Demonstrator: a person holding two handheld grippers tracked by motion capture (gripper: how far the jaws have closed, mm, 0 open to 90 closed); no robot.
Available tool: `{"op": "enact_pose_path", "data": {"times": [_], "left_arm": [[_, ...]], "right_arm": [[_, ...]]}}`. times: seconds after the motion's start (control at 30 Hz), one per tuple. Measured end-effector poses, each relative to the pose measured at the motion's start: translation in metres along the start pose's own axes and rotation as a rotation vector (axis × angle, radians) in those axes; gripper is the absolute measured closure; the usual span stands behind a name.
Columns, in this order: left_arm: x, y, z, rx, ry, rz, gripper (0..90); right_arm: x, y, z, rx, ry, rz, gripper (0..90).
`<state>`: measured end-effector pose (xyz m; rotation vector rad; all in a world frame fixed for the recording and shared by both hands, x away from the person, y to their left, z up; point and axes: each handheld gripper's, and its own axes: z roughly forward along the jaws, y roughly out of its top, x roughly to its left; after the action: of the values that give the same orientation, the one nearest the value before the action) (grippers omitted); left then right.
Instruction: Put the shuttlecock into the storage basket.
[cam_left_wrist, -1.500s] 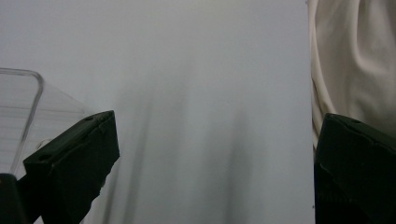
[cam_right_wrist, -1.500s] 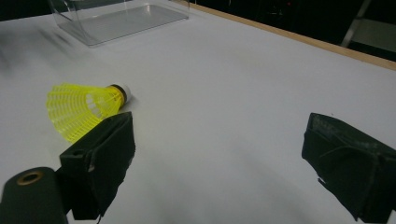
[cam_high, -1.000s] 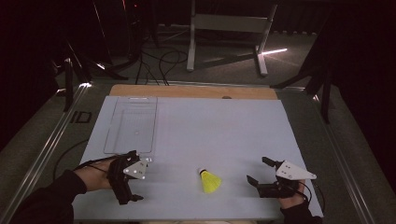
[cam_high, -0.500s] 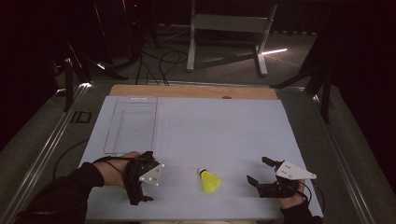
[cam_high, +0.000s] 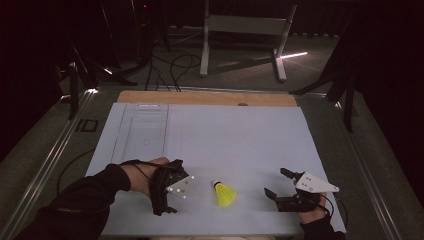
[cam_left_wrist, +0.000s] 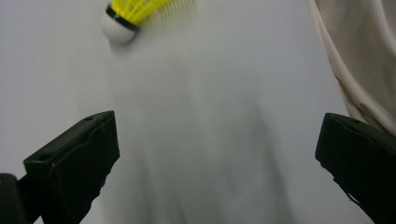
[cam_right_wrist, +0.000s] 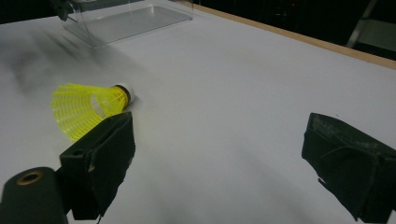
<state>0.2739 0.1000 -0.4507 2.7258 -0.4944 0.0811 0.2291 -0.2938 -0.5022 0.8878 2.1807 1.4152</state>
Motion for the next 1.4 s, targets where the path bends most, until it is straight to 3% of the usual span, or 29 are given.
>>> {"op": "enact_pose_path", "data": {"times": [0.37,0.4,0.43,0.57,0.7,1.0,1.4], "left_arm": [[0.025,0.031,0.008,0.018,-0.014,0.128,1.0],[0.027,0.034,0.008,0.009,-0.032,0.133,1.5],[0.029,0.036,0.010,0.012,-0.016,0.146,2.8],[0.037,0.042,0.014,0.013,-0.021,0.176,5.0],[0.045,0.045,0.020,0.023,0.000,0.216,7.5],[0.062,0.045,0.032,0.042,0.021,0.273,20.0],[0.079,0.049,0.053,0.069,0.001,0.276,28.1]], "right_arm": [[-0.001,-0.001,-0.001,-0.007,0.002,0.003,9.7],[-0.001,-0.001,-0.001,-0.008,0.003,0.004,9.7],[-0.001,-0.001,-0.001,-0.009,0.005,0.003,9.7],[-0.001,-0.001,-0.001,-0.012,0.006,0.003,9.7],[-0.001,-0.001,-0.001,-0.011,0.009,0.004,9.7],[-0.001,-0.002,-0.001,-0.008,0.020,0.009,9.7],[-0.001,-0.002,0.000,-0.011,0.027,0.007,9.7]]}}
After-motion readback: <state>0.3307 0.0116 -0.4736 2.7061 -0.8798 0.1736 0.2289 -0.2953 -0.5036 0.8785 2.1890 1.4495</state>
